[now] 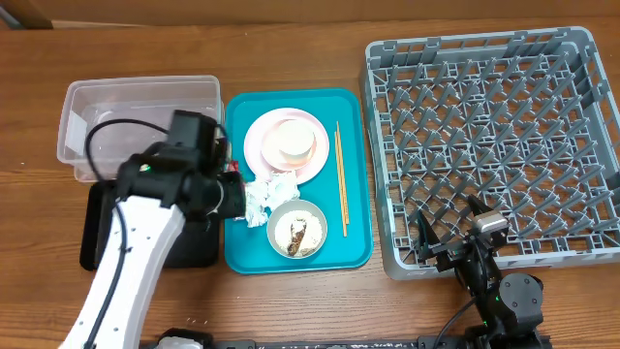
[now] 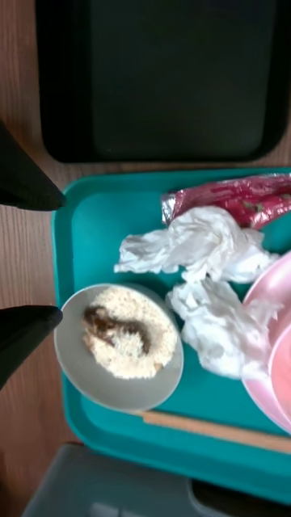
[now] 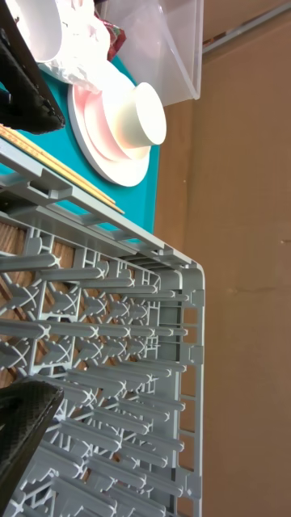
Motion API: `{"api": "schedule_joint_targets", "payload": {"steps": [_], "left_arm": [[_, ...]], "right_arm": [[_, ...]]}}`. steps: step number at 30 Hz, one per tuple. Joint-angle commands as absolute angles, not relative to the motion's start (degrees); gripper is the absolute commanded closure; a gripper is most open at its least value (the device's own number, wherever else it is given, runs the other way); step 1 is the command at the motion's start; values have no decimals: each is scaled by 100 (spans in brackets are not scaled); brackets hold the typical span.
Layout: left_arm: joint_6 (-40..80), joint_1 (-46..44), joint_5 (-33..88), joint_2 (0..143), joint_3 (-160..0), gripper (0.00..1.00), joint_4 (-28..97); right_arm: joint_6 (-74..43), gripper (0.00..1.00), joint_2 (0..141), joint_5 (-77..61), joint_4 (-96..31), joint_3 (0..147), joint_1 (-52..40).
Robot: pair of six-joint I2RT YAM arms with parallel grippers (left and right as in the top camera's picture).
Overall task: Sort waste into correct bins and load items into the dishwasher
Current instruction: 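Move the left gripper over the teal tray toward the grey rice bowl, then lower the left gripper and grasp the rim of the grey rice bowl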
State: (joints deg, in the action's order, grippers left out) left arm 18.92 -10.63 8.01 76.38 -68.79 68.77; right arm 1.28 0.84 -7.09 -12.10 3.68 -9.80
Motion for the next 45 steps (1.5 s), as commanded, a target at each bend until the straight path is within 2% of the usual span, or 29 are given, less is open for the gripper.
{"api": "schedule_joint_targets", "payload": {"steps": [1,20,30,35,36,45], "left_arm": [[2467,-1337,64,8038,-6871,58,6842],[2596,-1376,-19,9712,-6871,56,6128],[2377,-1455,375,9308,-7229,62,6173],[2453,-1841,436,8755,-7310,60,6130],[2585,-2257,436,8637,-7310,59,6108],[2961,-3542,388,8882,-7301,56,5662]], "right_arm": [[134,0,16,-714,-1197,370,-1000],[134,0,16,-714,-1197,370,-1000],[134,0,16,-714,-1197,370,-1000],[134,0,16,-714,-1197,370,-1000],[132,0,16,-714,-1197,370,-1000],[134,0,16,-714,-1197,370,-1000]]}}
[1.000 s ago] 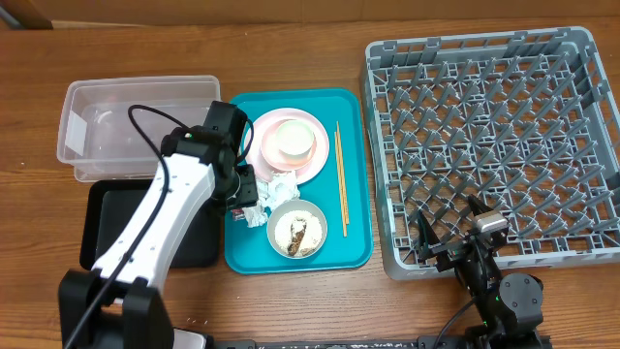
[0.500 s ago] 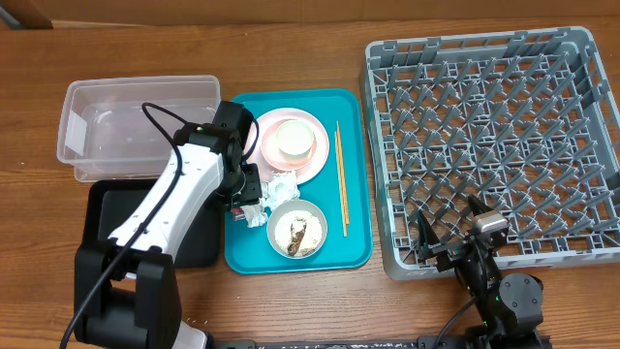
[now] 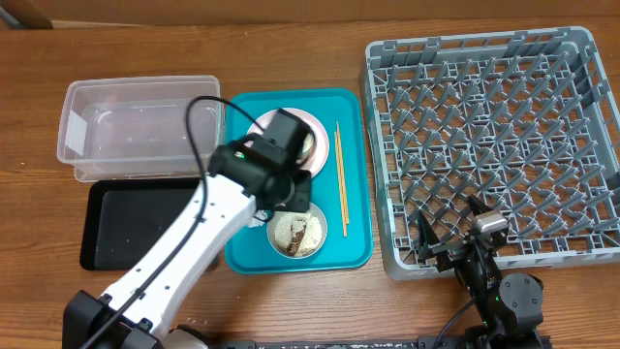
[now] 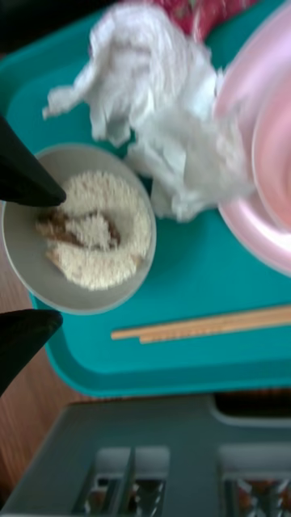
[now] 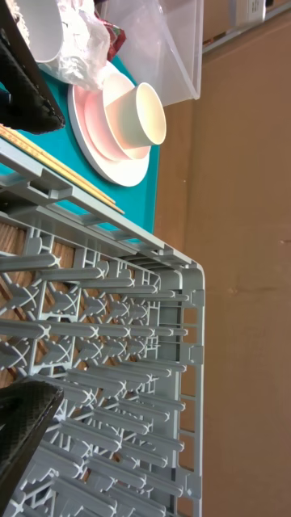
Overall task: Sort waste into correct bins and load items into the dishwasher
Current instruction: 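Lower the left gripper and grasp the rim of the grey rice bowl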
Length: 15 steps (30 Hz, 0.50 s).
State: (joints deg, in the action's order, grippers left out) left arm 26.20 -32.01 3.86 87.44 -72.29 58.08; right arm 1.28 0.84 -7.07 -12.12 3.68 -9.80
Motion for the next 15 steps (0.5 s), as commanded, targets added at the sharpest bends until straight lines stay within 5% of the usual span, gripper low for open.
{"api": "schedule_joint_targets", "payload": {"steps": [1,15], "left_arm": [[3033,-3636,386,8914,-7301,56,5625],[3389,-4584,301,10009,-7301,62,5487]], "right_arm": [[134,0,16,-714,-1197,370,-1000],[134,0,16,-714,-1197,370,-1000]]}}
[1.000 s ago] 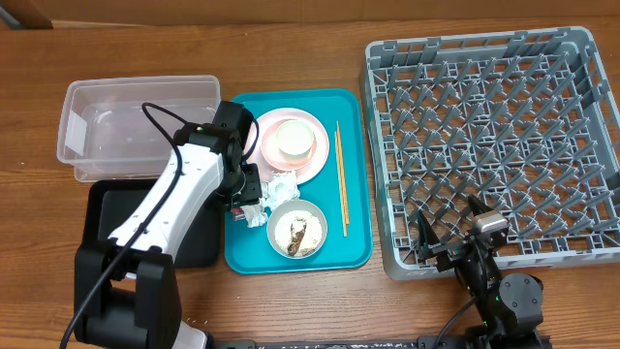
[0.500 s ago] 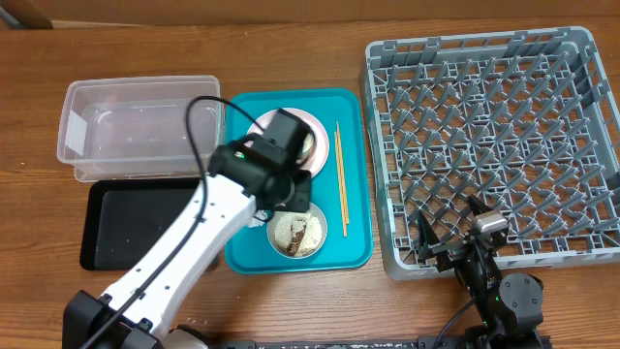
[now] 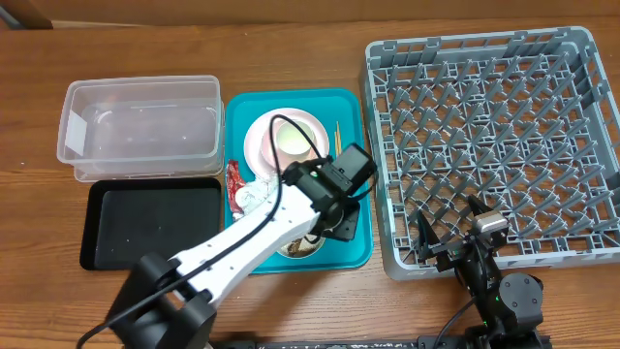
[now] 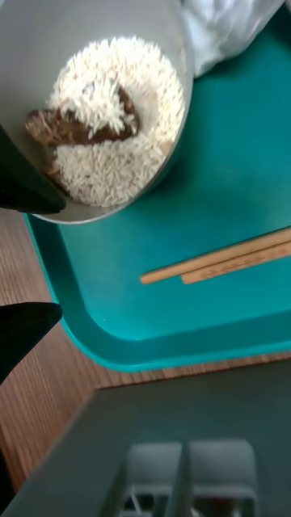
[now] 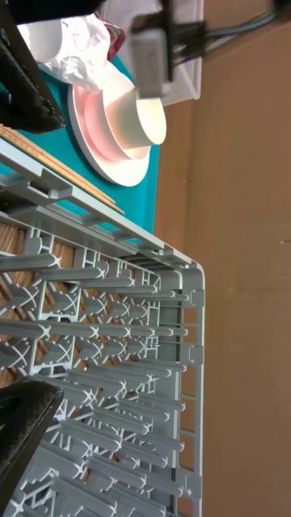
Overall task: Sort waste into correct bins and load items into the dishwasher
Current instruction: 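Lower the left gripper and grasp the rim of the grey rice bowl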
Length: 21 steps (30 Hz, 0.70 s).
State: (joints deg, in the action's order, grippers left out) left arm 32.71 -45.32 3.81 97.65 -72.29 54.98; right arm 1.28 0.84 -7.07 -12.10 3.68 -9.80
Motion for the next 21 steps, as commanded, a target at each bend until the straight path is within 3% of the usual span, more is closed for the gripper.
{"api": "schedule_joint_targets", "payload": {"steps": [1,14,21], "left_arm": [[3389,-4582,298,10064,-7301,62,5487],[3479,-4582,296,10652,-7301,64,5516],[3498,-4584,252,10661,-7301,78,5505]], "right_arm": [[134,0,16,-714,-1197,370,-1000],[134,0,16,-714,-1197,370,-1000],[134,0,16,-714,-1197,370,-1000]]}}
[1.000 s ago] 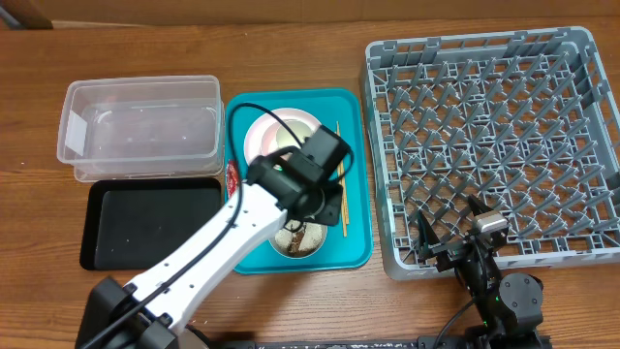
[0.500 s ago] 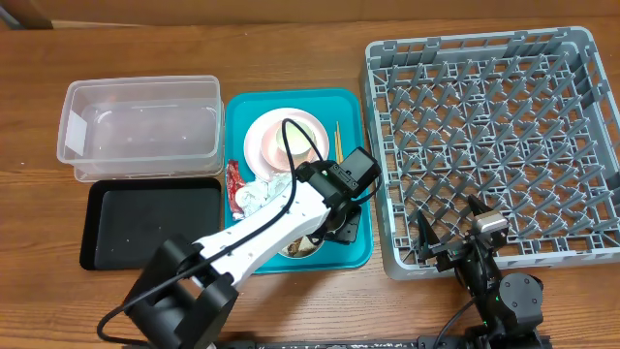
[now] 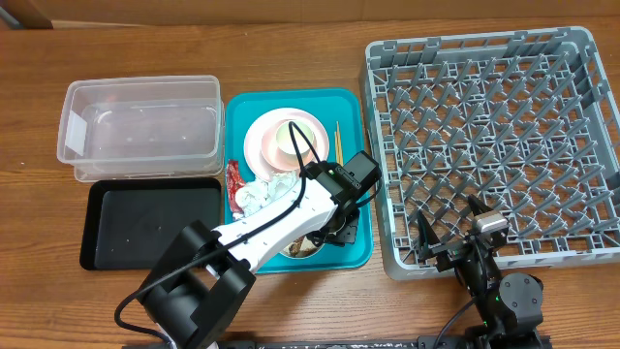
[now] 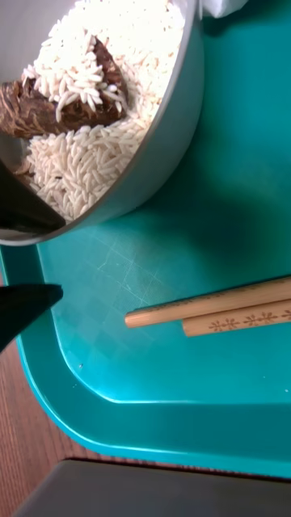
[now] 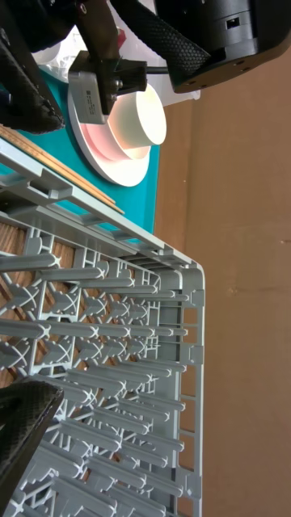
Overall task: Sort waste into correct bins and load items into the dishwasher
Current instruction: 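Lower the left gripper and grasp the rim of the grey rice bowl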
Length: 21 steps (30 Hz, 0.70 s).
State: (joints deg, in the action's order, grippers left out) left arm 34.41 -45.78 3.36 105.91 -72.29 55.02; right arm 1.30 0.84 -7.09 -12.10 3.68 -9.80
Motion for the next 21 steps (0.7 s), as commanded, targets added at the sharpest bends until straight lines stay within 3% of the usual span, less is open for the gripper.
{"api": "schedule_joint_targets", "payload": {"steps": [1,9,21], "left_arm": [[3496,-4584,250,10661,-7301,78,5502],[3691,-4584,-58,10661,-7284,77,5474],[3688,-4584,-84,10661,-7273,84,5354]], "right_arm": [[134,0,16,-714,-1197,370,-1000],[134,0,16,-714,-1197,370,-1000],[134,0,16,-714,-1197,370,-1000]]}}
